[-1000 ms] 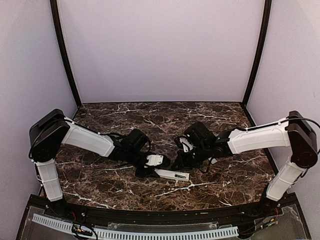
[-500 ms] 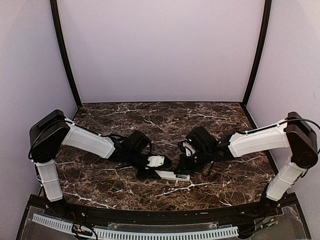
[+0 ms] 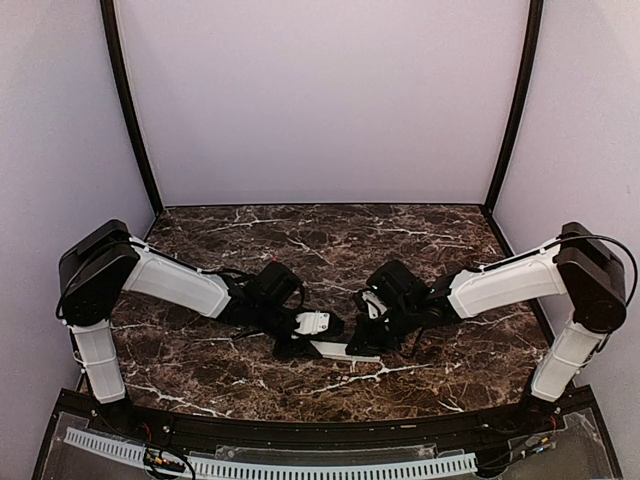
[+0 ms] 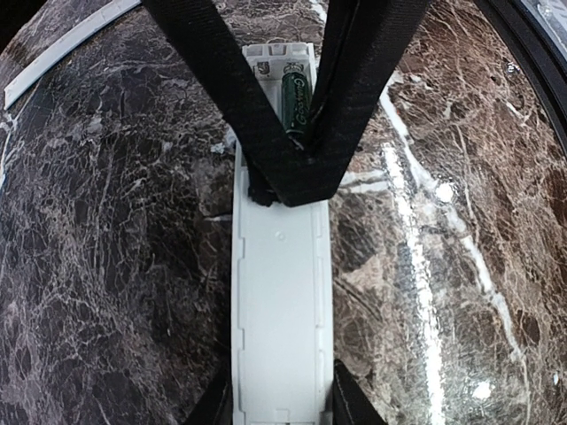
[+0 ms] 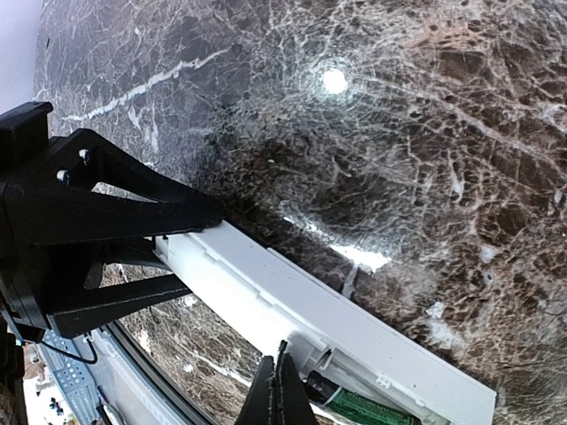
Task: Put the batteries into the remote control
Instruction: Load the battery into the battery compartment.
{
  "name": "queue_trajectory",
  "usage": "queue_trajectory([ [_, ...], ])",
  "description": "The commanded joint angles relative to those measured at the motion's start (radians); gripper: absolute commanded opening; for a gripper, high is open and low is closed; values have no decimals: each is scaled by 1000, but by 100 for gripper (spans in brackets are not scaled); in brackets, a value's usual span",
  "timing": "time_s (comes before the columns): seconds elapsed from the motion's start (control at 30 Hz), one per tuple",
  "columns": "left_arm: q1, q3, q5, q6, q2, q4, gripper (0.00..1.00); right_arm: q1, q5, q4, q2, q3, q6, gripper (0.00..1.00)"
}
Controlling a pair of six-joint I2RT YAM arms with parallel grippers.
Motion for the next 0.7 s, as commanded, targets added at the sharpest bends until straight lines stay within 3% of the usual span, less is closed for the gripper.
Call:
queue_trajectory([
  [0.0, -19, -10, -26, -1, -3, -85, 0, 9, 22, -1, 4, 7, 16, 0],
  [0.67, -26, -8, -52, 15, 2, -97, 0, -34, 19, 66, -37, -149, 66, 0],
])
